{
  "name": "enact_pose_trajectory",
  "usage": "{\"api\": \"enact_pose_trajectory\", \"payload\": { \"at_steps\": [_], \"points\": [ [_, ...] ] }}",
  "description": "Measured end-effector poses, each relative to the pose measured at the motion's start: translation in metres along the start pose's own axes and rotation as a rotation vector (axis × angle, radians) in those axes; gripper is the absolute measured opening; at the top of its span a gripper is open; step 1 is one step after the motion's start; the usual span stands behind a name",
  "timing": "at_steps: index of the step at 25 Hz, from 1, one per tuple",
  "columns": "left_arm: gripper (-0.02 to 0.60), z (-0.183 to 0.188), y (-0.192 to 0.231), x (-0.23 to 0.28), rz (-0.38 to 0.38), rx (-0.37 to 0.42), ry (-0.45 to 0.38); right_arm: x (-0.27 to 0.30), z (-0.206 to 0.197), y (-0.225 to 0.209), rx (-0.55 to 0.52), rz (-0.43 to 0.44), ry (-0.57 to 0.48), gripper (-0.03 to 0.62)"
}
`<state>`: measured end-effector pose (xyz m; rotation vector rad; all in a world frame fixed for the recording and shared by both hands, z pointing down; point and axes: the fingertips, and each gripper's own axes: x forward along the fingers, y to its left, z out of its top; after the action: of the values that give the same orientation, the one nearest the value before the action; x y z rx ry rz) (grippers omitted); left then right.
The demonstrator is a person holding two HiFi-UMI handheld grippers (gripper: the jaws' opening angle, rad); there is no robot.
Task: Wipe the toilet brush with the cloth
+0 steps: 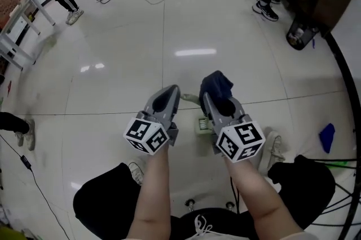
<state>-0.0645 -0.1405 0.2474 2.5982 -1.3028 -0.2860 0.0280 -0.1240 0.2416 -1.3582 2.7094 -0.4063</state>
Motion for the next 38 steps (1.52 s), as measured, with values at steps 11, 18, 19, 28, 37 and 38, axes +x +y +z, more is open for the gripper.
{"api": "enact_pose_trajectory", "payload": {
  "at_steps": [11,18,19,28,37,38],
  "points": [
    [0.006,-0.020,-0.001,0.004,0.009,-0.039,0.088,0.030,0.001,0.029,-0.010,0.148,0.092,0.063],
    [0.006,-0.018,0.000,0.002,0.002,-0.076,0.022,0.026,-0.038,-0.008,0.019,0.043,0.168,0.063],
    [0.006,-0.018,0.001,0.001,0.003,-0.085,0.013,0.024,-0.046,-0.014,0.027,0.027,0.181,0.063],
    [0.006,-0.015,0.002,-0.001,0.014,-0.068,-0.004,0.007,-0.122,-0.059,0.157,-0.082,0.264,0.063],
    [0.006,-0.014,0.001,0.001,0.037,-0.016,0.018,-0.006,-0.235,-0.107,0.390,-0.173,0.406,0.063],
    [0.006,-0.014,0.001,0.002,0.037,-0.013,0.016,-0.008,-0.246,-0.110,0.429,-0.186,0.420,0.063]
  ]
}}
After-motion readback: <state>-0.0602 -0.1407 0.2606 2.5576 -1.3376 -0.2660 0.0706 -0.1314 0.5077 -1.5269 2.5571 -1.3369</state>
